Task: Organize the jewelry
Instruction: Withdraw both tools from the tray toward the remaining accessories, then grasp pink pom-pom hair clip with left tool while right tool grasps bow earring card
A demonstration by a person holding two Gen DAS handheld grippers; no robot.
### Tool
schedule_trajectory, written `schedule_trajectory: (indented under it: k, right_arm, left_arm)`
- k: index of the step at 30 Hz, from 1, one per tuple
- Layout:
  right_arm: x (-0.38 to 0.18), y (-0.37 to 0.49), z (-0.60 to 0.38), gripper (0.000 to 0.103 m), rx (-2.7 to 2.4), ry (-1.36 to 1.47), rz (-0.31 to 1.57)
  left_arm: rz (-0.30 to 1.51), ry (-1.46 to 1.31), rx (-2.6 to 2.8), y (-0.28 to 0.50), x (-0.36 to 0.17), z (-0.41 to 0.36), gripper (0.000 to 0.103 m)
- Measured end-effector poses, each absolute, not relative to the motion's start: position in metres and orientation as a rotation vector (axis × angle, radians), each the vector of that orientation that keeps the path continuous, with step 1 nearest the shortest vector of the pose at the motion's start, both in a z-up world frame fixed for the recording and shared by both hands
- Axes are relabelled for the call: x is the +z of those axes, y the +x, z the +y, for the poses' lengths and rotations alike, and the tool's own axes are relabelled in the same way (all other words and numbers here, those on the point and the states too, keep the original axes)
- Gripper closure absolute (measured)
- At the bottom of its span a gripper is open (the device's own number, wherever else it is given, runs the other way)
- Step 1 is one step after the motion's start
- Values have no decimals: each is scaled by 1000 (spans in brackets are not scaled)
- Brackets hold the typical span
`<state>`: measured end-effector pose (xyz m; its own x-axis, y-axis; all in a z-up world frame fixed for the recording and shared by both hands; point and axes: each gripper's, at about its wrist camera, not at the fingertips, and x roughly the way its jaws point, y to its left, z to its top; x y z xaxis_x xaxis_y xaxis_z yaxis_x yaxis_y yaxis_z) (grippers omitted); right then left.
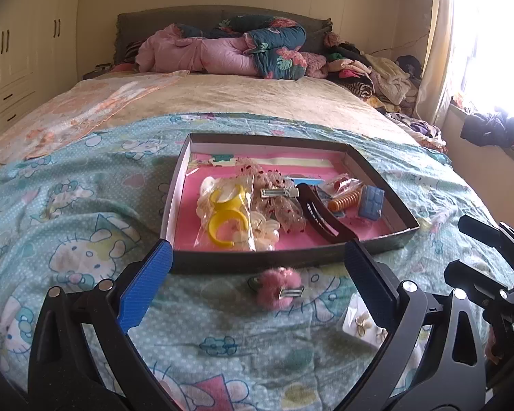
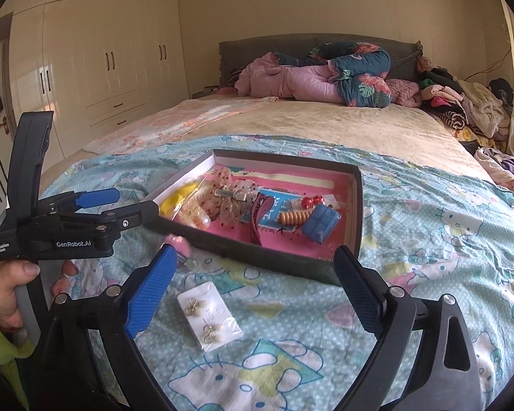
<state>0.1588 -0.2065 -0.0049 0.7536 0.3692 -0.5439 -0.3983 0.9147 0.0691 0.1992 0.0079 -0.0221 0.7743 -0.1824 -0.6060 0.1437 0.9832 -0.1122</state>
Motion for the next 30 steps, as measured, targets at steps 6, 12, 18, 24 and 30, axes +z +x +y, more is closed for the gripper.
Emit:
schedule_trajectory:
  k: [6, 12, 18, 24, 30]
  right_arm:
    - [-16, 147, -200, 13, 440, -81, 597]
    - [-27, 140, -194, 13, 462, -97, 620]
    - [-42, 139, -186, 13, 484, -127, 648]
    - [-61, 141, -175, 13, 512, -193, 668]
    - [-75, 152, -163, 14, 539, -225, 694]
  left_arm:
    - [684, -53, -167, 192, -31, 10, 12]
    - [714, -45, -168, 187, -40, 10, 12]
    - [765, -32, -177, 189, -55, 8, 12]
    - [813, -45, -194, 197, -68, 8, 12]
    - [843, -71, -209, 211, -74, 5, 12]
